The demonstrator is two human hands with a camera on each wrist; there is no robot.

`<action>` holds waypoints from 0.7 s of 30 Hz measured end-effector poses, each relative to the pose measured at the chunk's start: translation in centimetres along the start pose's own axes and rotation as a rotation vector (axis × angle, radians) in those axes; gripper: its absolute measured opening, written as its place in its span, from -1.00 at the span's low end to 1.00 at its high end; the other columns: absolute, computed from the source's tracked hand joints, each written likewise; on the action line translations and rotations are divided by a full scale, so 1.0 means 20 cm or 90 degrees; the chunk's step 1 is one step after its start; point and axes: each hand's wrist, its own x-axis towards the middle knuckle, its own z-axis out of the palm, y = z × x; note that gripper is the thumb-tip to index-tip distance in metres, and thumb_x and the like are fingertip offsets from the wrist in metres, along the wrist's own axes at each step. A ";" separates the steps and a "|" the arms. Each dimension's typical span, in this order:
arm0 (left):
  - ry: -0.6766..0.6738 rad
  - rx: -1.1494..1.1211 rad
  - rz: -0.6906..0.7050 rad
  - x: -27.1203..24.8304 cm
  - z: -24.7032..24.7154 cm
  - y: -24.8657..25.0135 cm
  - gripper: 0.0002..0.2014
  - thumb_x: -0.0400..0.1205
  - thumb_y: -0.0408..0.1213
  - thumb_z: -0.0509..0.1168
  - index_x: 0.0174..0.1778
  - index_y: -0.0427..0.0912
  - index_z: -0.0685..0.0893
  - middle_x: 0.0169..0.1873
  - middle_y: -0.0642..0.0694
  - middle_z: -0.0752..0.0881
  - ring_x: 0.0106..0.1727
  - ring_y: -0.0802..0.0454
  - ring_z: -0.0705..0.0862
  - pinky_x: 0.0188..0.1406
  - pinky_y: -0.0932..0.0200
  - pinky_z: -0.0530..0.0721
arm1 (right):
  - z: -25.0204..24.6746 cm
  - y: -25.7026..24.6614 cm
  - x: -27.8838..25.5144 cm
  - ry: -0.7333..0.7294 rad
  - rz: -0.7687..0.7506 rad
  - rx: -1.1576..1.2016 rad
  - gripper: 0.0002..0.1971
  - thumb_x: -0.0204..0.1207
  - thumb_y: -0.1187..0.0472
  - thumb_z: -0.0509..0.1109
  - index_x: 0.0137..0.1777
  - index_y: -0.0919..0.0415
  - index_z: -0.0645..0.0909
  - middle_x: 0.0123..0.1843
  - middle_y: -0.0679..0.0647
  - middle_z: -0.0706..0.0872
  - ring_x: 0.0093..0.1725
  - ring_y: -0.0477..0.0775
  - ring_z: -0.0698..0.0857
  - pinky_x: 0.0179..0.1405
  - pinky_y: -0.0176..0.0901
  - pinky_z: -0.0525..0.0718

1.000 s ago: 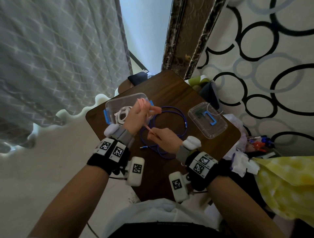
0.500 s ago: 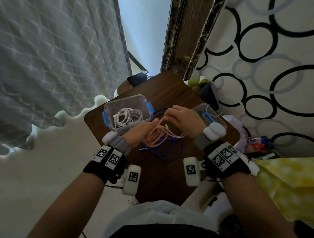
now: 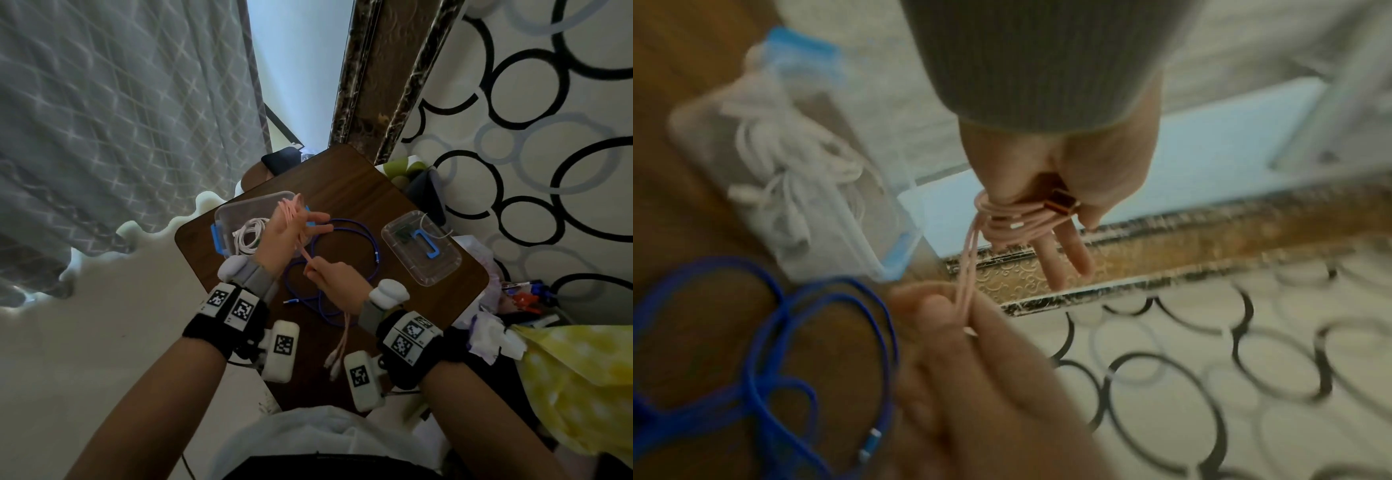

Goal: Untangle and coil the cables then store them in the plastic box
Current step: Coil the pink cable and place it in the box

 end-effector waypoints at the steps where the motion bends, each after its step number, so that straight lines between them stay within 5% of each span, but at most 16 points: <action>1: 0.006 0.116 0.020 0.00 -0.01 -0.01 -0.76 0.73 -0.37 0.02 0.16 -0.50 0.40 -0.16 -0.14 0.74 -0.18 0.16 0.79 -0.14 0.30 0.71 | 0.00 -0.01 0.00 -0.008 0.001 -0.009 -0.75 0.71 0.07 0.03 0.16 0.22 0.42 -0.15 0.21 0.65 -0.23 0.24 0.64 -0.17 0.20 0.62; 5: 0.022 0.554 0.103 0.01 -0.10 -0.11 -0.76 0.71 -0.29 0.11 -0.16 -0.11 0.67 -0.12 -0.32 0.70 -0.01 -0.15 0.67 0.11 -0.06 0.56 | -0.01 -0.01 -0.02 -0.050 -0.002 -0.034 -0.75 0.71 0.07 0.03 0.23 0.16 0.43 0.03 0.18 0.68 -0.07 0.18 0.67 -0.03 0.17 0.65; 11: -0.140 0.811 -0.027 0.04 -0.09 -0.20 -0.74 0.73 -0.22 0.05 0.00 -0.36 0.53 -0.14 -0.32 0.65 -0.09 -0.21 0.63 -0.01 0.03 0.50 | -0.09 0.09 -0.03 -0.006 -0.052 -0.182 -0.77 0.70 0.07 0.07 0.16 0.14 0.49 0.03 0.09 0.62 -0.09 0.09 0.62 -0.10 -0.02 0.60; 14: -0.226 0.797 -0.118 0.03 -0.07 -0.21 -0.66 0.74 -0.20 -0.01 0.06 -0.38 0.57 -0.15 -0.23 0.62 -0.11 -0.17 0.61 -0.27 0.23 0.40 | -0.14 0.20 -0.04 0.080 -0.100 -0.260 -0.84 0.63 0.12 0.24 0.08 0.17 0.58 -0.04 0.13 0.67 -0.10 0.18 0.65 -0.13 0.01 0.58; 16: -0.279 0.679 -0.245 0.03 -0.02 -0.21 -0.61 0.74 -0.09 -0.02 0.05 -0.31 0.60 -0.31 -0.08 0.56 -0.29 -0.02 0.56 -0.38 0.30 0.47 | -0.15 0.30 -0.05 0.169 -0.131 -0.351 -0.84 0.36 0.20 0.55 -0.09 0.10 0.67 -0.25 0.08 0.69 -0.23 0.17 0.68 -0.19 -0.03 0.63; 18: -0.293 0.540 -0.331 0.05 0.03 -0.23 -0.67 0.71 -0.05 0.05 -0.07 -0.19 0.62 -0.34 -0.08 0.56 -0.36 0.06 0.56 -0.39 0.34 0.59 | -0.15 0.40 -0.05 0.211 -0.128 -0.381 -0.72 0.17 0.24 0.65 -0.15 0.04 0.68 -0.31 0.02 0.70 -0.20 0.15 0.71 0.02 0.12 0.68; 21: -0.310 0.345 -0.345 0.09 0.11 -0.28 -0.77 0.70 -0.23 0.11 -0.22 -0.14 0.58 -0.49 -0.06 0.43 -0.57 0.18 0.42 -0.62 0.40 0.37 | -0.13 0.51 -0.06 0.227 -0.135 -0.318 -0.73 0.30 0.31 0.54 -0.02 0.09 0.67 -0.12 0.07 0.76 0.11 0.18 0.71 0.43 0.37 0.27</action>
